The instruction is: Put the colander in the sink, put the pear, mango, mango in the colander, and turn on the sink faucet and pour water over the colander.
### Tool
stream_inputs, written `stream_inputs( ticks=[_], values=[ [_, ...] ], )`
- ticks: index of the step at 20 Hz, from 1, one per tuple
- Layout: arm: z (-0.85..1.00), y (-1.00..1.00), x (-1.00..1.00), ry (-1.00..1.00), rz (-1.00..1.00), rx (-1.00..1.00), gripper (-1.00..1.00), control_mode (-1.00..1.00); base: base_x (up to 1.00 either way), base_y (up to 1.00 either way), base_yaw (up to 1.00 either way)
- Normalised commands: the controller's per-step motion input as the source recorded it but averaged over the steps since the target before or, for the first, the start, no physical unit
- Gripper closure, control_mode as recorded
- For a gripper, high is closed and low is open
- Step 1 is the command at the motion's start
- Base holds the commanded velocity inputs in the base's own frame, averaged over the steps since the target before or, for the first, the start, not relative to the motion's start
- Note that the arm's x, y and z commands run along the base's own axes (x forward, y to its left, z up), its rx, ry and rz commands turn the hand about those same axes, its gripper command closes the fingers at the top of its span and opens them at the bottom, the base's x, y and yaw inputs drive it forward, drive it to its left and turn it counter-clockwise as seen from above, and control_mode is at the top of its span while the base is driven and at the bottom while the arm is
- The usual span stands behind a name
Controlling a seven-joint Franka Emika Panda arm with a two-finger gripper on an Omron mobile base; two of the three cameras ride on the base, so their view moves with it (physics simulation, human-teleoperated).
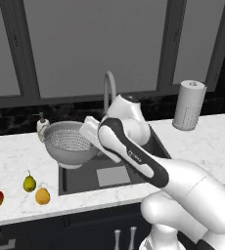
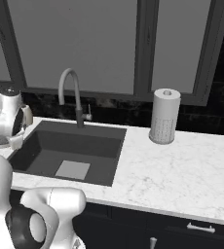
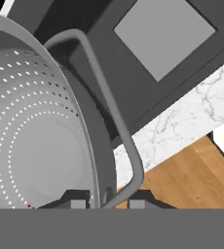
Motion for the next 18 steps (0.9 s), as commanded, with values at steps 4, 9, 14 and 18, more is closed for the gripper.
stream_inputs(
  ticks=[4,9,14,18],
  values=[
    [0.04,-0.85,-0.20,0.17,0.00,0.00,1.00,-1.00,0.00,0.00,0.00],
    [0.00,-0.84,0.01,0.11,0.00,0.00,1.00,-1.00,0.00,0.00,0.00],
    [-0.10,-0.81,0.01,0.00,0.00,0.00,1.00,-1.00,0.00,0.00,0.00],
    [-0.18,-0.81,0.07,0.00,0.00,0.00,1.00,-1.00,0.00,0.00,0.00]
  ],
)
